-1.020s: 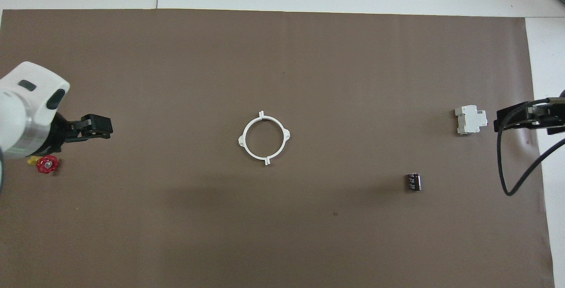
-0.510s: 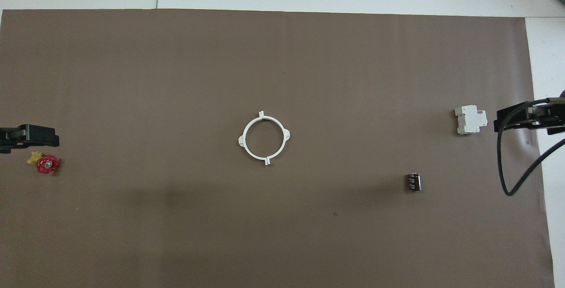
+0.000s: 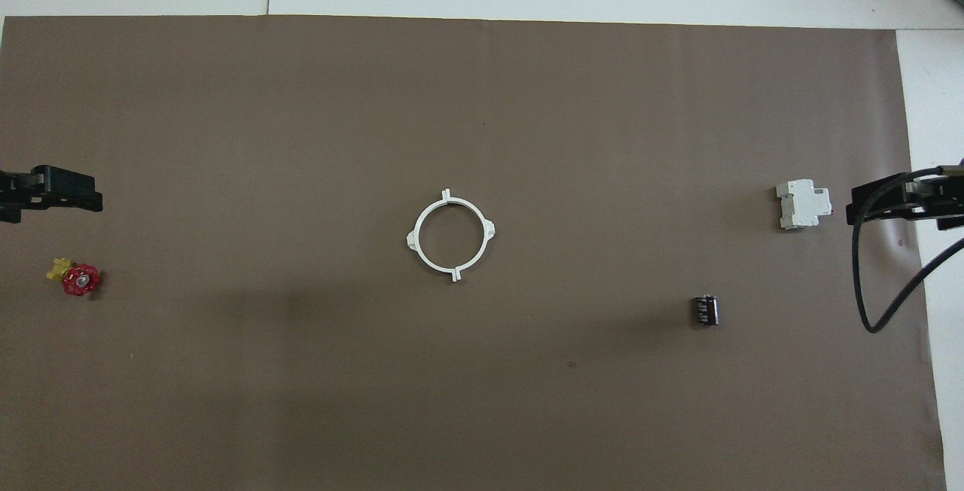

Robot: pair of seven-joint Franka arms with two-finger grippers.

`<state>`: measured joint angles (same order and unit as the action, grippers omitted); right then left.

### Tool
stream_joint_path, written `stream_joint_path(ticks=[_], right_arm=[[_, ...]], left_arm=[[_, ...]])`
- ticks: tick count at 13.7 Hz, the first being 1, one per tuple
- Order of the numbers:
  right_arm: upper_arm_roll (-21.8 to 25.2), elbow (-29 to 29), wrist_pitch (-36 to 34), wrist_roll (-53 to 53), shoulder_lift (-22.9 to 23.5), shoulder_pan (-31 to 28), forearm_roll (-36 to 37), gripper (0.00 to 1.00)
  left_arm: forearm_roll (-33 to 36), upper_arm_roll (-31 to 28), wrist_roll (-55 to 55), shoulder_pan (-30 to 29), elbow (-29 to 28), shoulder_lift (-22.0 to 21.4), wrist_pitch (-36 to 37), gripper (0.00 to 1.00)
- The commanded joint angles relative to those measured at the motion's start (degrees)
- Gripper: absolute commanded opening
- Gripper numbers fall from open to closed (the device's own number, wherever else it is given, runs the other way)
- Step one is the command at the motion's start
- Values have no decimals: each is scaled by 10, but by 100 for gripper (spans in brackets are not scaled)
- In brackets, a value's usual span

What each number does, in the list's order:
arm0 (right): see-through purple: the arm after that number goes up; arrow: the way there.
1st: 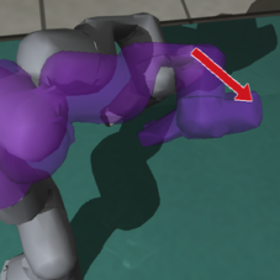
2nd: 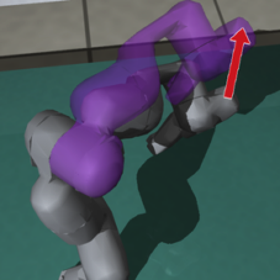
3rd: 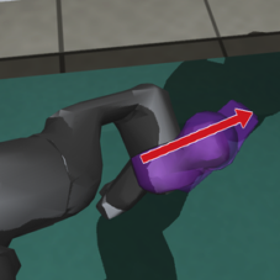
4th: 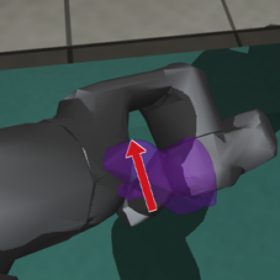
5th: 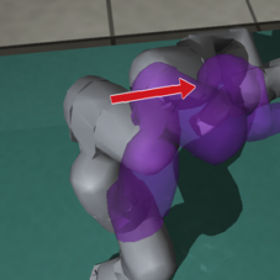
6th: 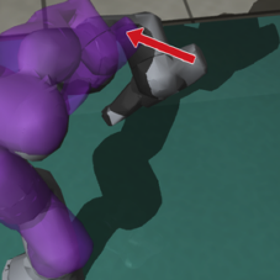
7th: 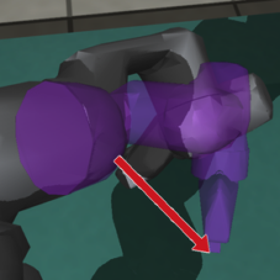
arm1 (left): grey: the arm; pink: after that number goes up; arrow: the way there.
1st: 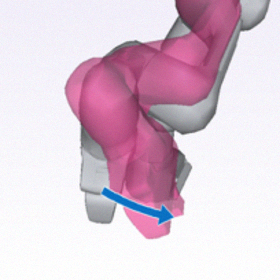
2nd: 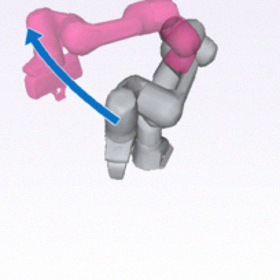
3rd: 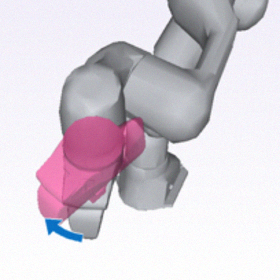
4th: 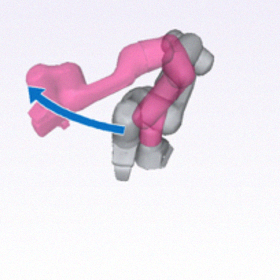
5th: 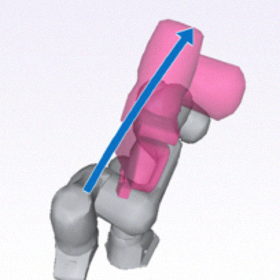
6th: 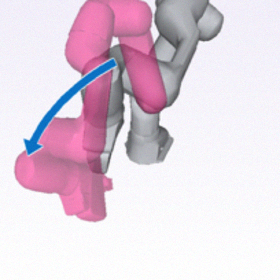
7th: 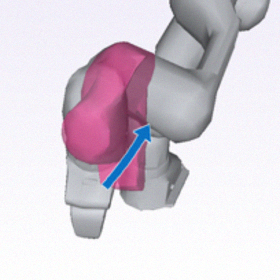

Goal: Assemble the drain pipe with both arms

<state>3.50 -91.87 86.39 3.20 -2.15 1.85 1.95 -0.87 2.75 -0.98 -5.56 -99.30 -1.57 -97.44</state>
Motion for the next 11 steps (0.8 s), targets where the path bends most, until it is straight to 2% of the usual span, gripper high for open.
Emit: stream_joint_path(ticks=[1, 2, 4, 8, 11], right_arm=[[-6, -1, 4, 6, 0, -8, -3, 100], [-6, -1, 4, 6, 0, -8, -3, 100], [-9, -1, -3, 5, -1, -2, -3, 100], [-15, -2, 20, 5, 0, 3, -11, 100], [-15, 6, 8, 5, 3, 5, -23, 100]], left_arm=[[-1, 2, -3, 15, 38, 18, 37, 100], [-1, 3, -8, 26, 39, 16, 39, 100], [4, -28, -47, 93, 35, 12, 30, 100], [0, -42, -46, 84, 26, -4, 34, 100], [3, -42, -43, 91, 27, -5, 33, 100]])
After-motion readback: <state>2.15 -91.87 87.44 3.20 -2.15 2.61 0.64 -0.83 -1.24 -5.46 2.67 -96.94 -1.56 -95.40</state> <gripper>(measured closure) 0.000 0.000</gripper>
